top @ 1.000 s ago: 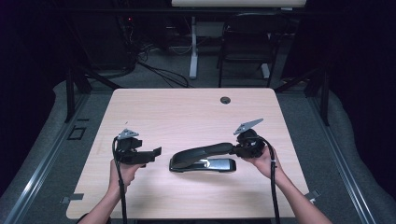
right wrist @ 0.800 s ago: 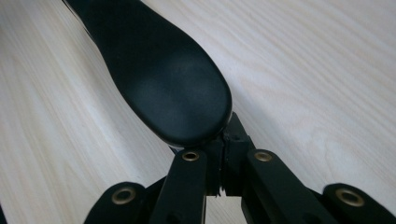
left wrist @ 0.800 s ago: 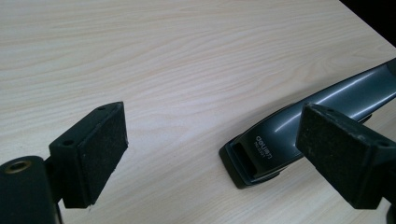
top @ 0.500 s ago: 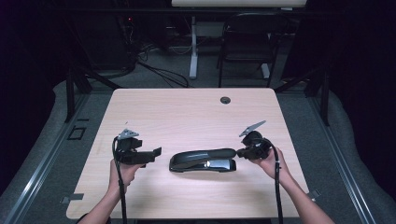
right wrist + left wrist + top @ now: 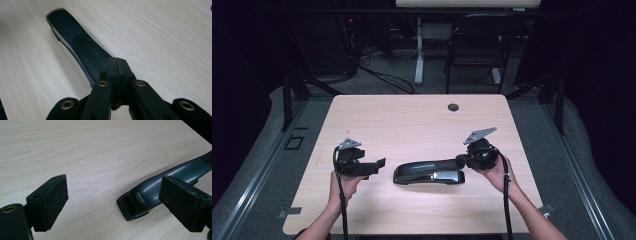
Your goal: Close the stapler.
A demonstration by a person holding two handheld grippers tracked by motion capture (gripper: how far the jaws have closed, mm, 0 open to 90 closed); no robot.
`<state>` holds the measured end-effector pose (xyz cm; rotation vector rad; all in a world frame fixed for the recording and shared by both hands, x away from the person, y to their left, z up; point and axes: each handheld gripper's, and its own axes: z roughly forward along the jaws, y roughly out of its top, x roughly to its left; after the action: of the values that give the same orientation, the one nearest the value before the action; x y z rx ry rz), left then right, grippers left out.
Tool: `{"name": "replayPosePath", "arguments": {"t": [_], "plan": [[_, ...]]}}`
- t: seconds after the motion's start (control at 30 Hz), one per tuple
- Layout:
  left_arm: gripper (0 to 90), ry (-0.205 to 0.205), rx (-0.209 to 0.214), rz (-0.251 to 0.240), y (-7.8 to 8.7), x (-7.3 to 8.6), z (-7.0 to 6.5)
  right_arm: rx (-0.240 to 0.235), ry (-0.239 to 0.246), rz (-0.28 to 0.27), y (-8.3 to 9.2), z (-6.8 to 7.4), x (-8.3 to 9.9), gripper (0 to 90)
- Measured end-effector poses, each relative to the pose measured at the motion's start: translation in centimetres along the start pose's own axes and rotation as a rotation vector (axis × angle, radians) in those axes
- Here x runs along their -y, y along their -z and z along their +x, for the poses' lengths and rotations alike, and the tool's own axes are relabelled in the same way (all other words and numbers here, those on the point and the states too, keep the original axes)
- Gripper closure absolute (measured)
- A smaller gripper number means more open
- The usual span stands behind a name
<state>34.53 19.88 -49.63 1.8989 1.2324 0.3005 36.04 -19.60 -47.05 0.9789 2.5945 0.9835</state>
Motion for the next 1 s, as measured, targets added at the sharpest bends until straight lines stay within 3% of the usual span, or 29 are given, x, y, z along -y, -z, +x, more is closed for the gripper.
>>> {"name": "replayPosePath", "arguments": {"t": [0.1, 0.23, 0.6, 1.0], "plan": [[9.0, -0.003, 0.002, 0.007, 0.0, 0.0, -0.1, 0.005, -0.004, 0.005, 0.1, -0.1, 0.1, 90.0], [8.3, -0.005, 0.007, 0.006, 0.0, 0.0, -0.1, 0.015, 0.001, 0.056, -0.7, -0.2, 0.3, 90.0], [7.9, -0.009, 0.012, 0.006, -0.2, 0.0, -0.2, -0.002, -0.011, 0.110, -2.0, -0.8, 0.9, 90.0], [7.8, -0.017, 0.014, 0.011, -0.2, 0.0, -0.2, 0.004, -0.018, 0.085, -1.8, -0.8, 1.0, 90.0]]}}
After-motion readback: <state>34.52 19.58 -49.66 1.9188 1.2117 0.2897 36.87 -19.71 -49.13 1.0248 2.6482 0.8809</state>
